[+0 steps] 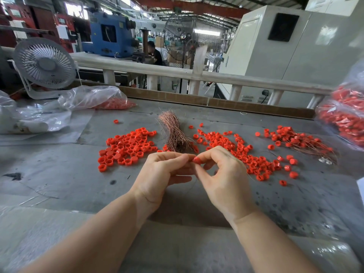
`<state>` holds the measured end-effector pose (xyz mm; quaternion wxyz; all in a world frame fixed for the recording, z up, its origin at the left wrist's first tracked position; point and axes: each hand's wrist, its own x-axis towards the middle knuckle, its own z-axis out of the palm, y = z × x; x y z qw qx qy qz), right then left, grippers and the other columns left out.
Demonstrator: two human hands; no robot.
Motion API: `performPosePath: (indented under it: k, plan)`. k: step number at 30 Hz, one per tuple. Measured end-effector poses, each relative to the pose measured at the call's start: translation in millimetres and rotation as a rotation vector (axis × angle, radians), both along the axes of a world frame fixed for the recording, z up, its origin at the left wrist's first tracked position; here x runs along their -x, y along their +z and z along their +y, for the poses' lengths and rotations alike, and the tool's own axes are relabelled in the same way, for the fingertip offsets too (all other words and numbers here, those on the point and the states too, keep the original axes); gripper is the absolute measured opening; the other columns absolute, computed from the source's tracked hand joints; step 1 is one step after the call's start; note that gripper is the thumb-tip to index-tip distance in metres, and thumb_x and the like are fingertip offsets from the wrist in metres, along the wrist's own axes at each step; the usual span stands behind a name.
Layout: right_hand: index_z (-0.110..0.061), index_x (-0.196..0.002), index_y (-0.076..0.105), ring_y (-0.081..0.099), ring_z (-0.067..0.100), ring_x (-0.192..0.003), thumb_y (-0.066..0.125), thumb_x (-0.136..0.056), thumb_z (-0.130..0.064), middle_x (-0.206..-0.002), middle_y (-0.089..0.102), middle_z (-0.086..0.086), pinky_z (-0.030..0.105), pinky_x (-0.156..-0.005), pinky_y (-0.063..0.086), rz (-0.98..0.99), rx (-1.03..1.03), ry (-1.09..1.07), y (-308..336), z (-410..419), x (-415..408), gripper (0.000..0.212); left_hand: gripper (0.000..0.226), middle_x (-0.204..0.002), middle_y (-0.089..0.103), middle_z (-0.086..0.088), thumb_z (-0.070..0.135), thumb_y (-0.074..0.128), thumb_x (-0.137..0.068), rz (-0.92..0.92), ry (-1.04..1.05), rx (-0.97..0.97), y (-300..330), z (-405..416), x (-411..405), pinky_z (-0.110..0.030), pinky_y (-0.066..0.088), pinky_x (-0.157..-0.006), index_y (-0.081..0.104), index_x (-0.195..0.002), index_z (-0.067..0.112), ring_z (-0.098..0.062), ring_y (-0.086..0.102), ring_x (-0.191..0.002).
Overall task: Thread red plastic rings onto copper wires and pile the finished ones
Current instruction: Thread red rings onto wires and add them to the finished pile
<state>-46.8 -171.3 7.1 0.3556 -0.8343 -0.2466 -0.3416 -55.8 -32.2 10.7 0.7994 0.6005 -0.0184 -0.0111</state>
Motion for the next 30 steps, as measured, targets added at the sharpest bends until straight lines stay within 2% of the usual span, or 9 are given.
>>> performPosePath:
  k: [3, 11, 21, 24, 26, 28, 30]
  plan:
    - [-0.009, -0.073, 0.065, 0.052, 0.009, -0.064, 0.074, -0.075, -0.008, -0.071, 0.060, -0.002, 0.020, -0.058, 0.043, 0.000, 0.012, -0.011, -0.5, -0.3, 0.5, 0.010, 0.020, -0.081, 0.072, -0.014, 0.011, 0.056, -0.087, -0.003, -0.001, -0.023, -1.1, -0.8, 0.0, -0.021, 0.055, -0.060, 0.074, -0.081, 0.007, -0.017, 0.068, -0.070]
    - [-0.007, -0.067, 0.060, 0.049, 0.016, -0.060, 0.072, -0.075, -0.009, -0.069, 0.054, 0.001, 0.035, -0.051, 0.045, 0.004, 0.026, -0.019, -1.1, -1.2, 0.5, 0.014, 0.019, -0.084, 0.072, -0.015, 0.011, 0.057, -0.087, -0.037, -0.027, -0.083, -1.4, -2.3, 2.6, -0.022, 0.055, -0.062, 0.075, -0.083, 0.010, -0.017, 0.069, -0.073]
    - [-0.004, -0.064, 0.057, 0.043, 0.013, -0.057, 0.072, -0.074, -0.007, -0.067, 0.052, 0.005, 0.020, -0.051, 0.033, -0.073, 0.101, -0.043, -0.9, 0.0, -1.2, 0.018, 0.017, -0.086, 0.072, -0.016, 0.008, 0.057, -0.087, -0.064, -0.014, -0.128, -0.3, -1.7, 2.9, -0.023, 0.056, -0.065, 0.074, -0.088, 0.009, -0.018, 0.068, -0.075]
    - [-0.005, -0.069, 0.062, 0.049, 0.015, -0.060, 0.071, -0.075, -0.009, -0.071, 0.056, 0.005, 0.021, -0.053, 0.038, -0.099, 0.117, -0.014, -0.9, -0.6, -1.4, 0.011, 0.016, -0.084, 0.072, -0.013, 0.011, 0.059, -0.085, -0.036, 0.007, -0.071, -0.4, -0.6, 1.6, -0.022, 0.054, -0.062, 0.075, -0.084, 0.010, -0.017, 0.068, -0.075]
    - [-0.007, -0.073, 0.065, 0.054, 0.017, -0.061, 0.075, -0.074, -0.006, -0.073, 0.059, 0.003, 0.027, -0.052, 0.046, -0.098, 0.115, -0.005, -1.0, -1.1, -2.0, 0.010, 0.015, -0.085, 0.073, -0.011, 0.018, 0.063, -0.079, -0.017, 0.007, -0.029, -0.9, 0.4, 0.4, -0.022, 0.054, -0.063, 0.074, -0.084, 0.009, -0.016, 0.068, -0.078]
    - [-0.009, -0.074, 0.066, 0.056, 0.017, -0.062, 0.077, -0.071, -0.004, -0.074, 0.061, 0.001, 0.032, -0.052, 0.049, -0.093, 0.099, -0.004, -0.9, -2.0, -2.7, 0.012, 0.028, -0.089, 0.073, -0.012, 0.027, 0.065, -0.071, -0.010, 0.006, -0.025, -1.8, 0.6, -0.7, -0.021, 0.054, -0.064, 0.072, -0.088, 0.006, -0.016, 0.068, -0.081]
    - [-0.011, -0.077, 0.067, 0.059, 0.019, -0.065, 0.077, -0.070, -0.003, -0.075, 0.062, 0.000, 0.035, -0.053, 0.050, -0.092, 0.086, 0.011, -1.1, -2.6, -2.9, 0.015, 0.031, -0.084, 0.072, -0.011, 0.030, 0.067, -0.065, -0.012, 0.008, -0.024, -2.9, 0.0, -1.6, -0.021, 0.053, -0.063, 0.071, -0.086, 0.008, -0.015, 0.067, -0.077]
